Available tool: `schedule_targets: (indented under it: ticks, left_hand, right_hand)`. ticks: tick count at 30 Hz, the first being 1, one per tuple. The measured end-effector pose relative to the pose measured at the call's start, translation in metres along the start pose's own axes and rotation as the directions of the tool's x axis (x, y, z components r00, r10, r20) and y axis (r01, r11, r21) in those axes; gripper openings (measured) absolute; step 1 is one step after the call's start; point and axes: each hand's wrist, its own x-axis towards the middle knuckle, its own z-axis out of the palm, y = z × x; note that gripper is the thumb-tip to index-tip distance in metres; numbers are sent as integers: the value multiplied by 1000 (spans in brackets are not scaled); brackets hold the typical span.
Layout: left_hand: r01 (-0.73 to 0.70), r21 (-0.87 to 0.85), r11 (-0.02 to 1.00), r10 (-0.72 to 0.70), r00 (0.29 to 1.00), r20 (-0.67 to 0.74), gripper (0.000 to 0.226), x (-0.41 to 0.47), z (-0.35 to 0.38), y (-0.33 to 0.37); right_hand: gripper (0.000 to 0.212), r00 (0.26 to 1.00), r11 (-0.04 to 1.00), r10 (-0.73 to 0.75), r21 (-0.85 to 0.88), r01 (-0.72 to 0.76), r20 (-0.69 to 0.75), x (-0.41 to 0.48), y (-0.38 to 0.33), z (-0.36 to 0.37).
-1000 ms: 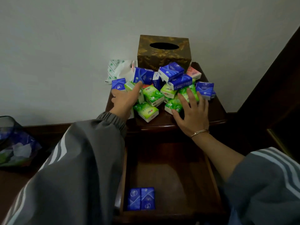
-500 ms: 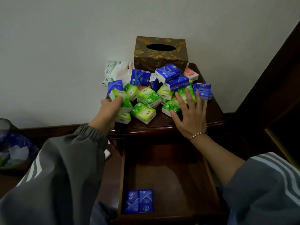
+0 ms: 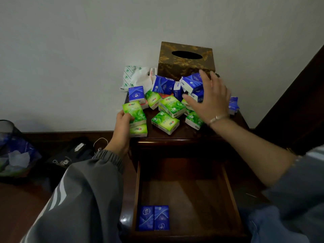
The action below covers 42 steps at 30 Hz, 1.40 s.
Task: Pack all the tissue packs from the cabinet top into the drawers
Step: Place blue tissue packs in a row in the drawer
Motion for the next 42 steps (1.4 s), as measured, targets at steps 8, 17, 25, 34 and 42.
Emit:
schedule_targets:
  ticks: [8, 17, 25, 34, 42]
  left_hand:
    - [26, -99, 995, -21, 998, 53, 45, 6, -9, -6]
    - [57, -159, 986, -49, 997, 51, 52, 9, -13, -10]
    - [8, -298, 955, 1, 1000, 30, 50, -37, -10, 4]
    - [573, -403, 714, -463, 818, 342, 40, -135, -63, -91]
    - [524, -399, 753, -508, 848, 155, 42, -119, -66, -135]
  right_hand:
    - [85, 933, 985, 123, -153, -74, 338, 52, 2, 18]
    - [70, 984, 962, 31, 271, 18, -175, 32, -2, 9]
    - [70, 846, 743, -346, 431, 511, -406, -61, -19, -76]
    - [77, 465, 912, -410, 350, 214, 784, -259, 77, 32]
    - [80, 295, 901, -362, 251, 355, 884, -278, 76, 135]
